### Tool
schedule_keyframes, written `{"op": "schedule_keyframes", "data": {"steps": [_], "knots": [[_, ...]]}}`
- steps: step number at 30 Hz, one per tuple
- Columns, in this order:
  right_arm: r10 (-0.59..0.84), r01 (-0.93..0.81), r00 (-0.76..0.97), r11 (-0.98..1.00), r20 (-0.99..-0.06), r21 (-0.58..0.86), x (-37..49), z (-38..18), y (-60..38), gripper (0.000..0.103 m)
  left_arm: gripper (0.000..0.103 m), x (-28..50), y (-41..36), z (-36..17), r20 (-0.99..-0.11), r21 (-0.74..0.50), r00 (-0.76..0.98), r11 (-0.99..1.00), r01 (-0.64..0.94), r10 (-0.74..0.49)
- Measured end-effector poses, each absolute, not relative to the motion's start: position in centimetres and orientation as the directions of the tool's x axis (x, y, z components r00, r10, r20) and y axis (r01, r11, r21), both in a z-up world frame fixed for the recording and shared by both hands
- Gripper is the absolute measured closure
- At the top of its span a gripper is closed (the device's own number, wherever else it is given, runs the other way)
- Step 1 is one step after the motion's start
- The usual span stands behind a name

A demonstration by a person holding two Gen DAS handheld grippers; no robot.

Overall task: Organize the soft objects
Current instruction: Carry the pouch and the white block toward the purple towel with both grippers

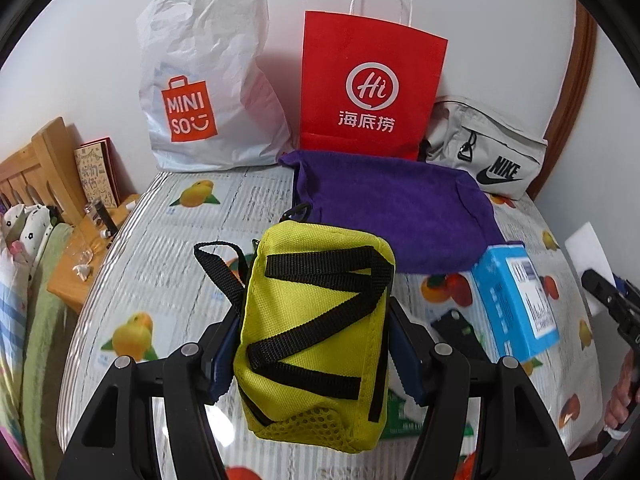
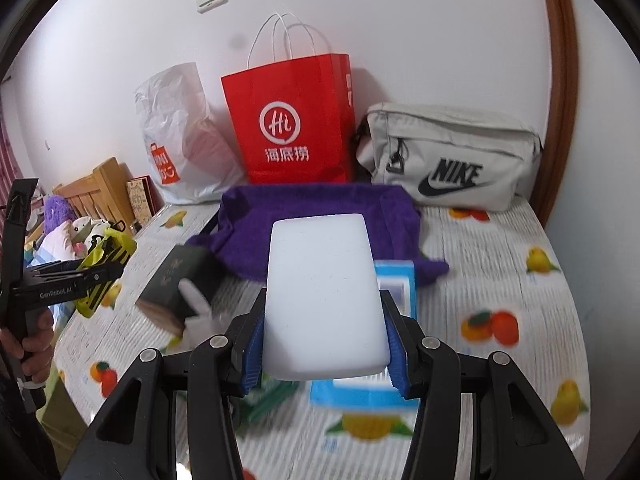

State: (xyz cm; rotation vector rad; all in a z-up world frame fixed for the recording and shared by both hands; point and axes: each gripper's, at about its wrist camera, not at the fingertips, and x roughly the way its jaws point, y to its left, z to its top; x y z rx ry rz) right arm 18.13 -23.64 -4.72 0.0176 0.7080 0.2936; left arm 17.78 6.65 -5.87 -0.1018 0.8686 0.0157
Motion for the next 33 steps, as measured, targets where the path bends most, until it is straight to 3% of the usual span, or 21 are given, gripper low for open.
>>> {"op": "schedule_keyframes", "data": {"steps": [13,33], "knots": [[0.257,-0.257,0.682,0.961,-0.685,0.105,27.6,-5.8,-23.6,0.053,0.04,25.2,7.0,-7.5,-0.783,-0.114,0.621,0.991,-0.071,-0.046],[0.257,-0.265,0.438,0.953,-0.861,0.149,39.8,-14.9,-22.4,0.052,0.04,33.6,6.7,-11.0,-0.83,-0.129,0.552,0.99,-0.056,-0.077]]}}
